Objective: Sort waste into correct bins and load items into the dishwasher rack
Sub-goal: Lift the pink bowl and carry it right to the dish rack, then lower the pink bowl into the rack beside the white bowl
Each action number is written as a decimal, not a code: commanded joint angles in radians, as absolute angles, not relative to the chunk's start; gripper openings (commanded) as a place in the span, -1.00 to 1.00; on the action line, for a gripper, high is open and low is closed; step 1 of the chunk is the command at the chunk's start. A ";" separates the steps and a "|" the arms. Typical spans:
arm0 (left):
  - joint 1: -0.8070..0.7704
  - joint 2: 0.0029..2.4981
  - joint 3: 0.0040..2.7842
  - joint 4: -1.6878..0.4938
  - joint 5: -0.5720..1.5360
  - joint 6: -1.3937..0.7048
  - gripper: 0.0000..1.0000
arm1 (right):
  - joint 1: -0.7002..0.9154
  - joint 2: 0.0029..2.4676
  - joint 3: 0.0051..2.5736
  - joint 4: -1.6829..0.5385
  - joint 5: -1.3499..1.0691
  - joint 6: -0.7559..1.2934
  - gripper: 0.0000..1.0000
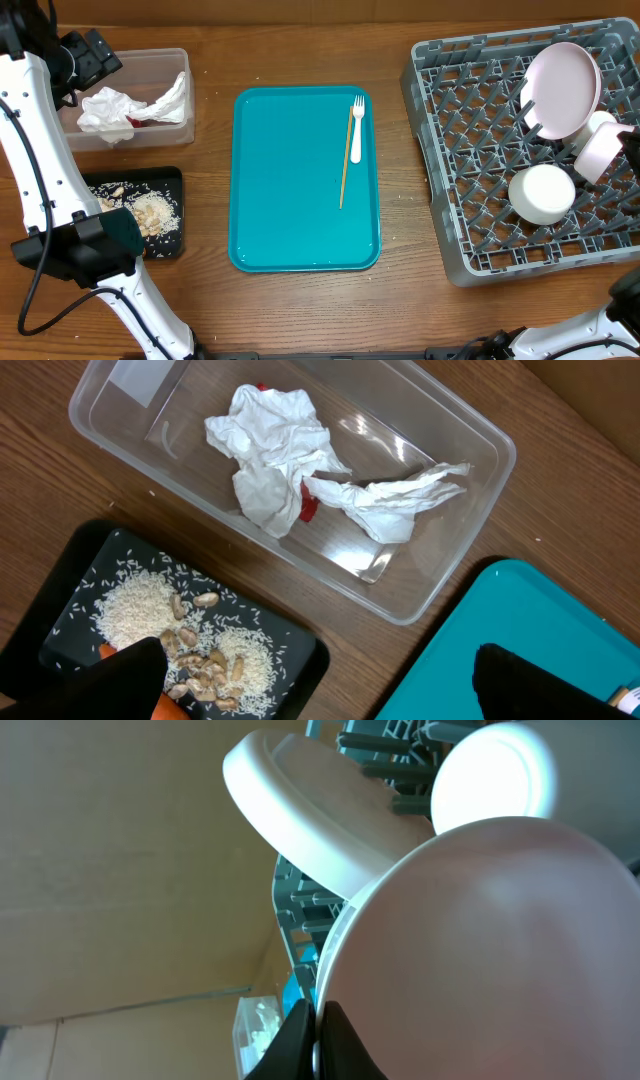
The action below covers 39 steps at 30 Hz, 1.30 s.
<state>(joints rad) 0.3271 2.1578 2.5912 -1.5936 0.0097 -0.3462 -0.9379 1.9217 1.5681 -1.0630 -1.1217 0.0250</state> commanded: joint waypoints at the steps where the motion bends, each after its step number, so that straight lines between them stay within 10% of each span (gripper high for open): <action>1: 0.320 2.120 2.587 -1.596 -0.001 -0.363 1.00 | -0.938 1.915 1.565 -1.066 -0.941 0.126 -0.91; 22: 0.320 2.120 2.587 -1.596 -0.001 -0.363 1.00 | -0.936 1.915 1.566 -0.862 -1.327 0.118 -0.92; 30: 0.320 2.120 2.587 -1.596 -0.001 -0.363 1.00 | -0.917 1.915 1.566 -0.991 -0.961 0.075 -0.92; 39: 0.320 2.120 2.587 -1.595 -0.001 -0.363 1.00 | -0.915 1.915 1.566 -0.947 -1.151 0.011 -0.92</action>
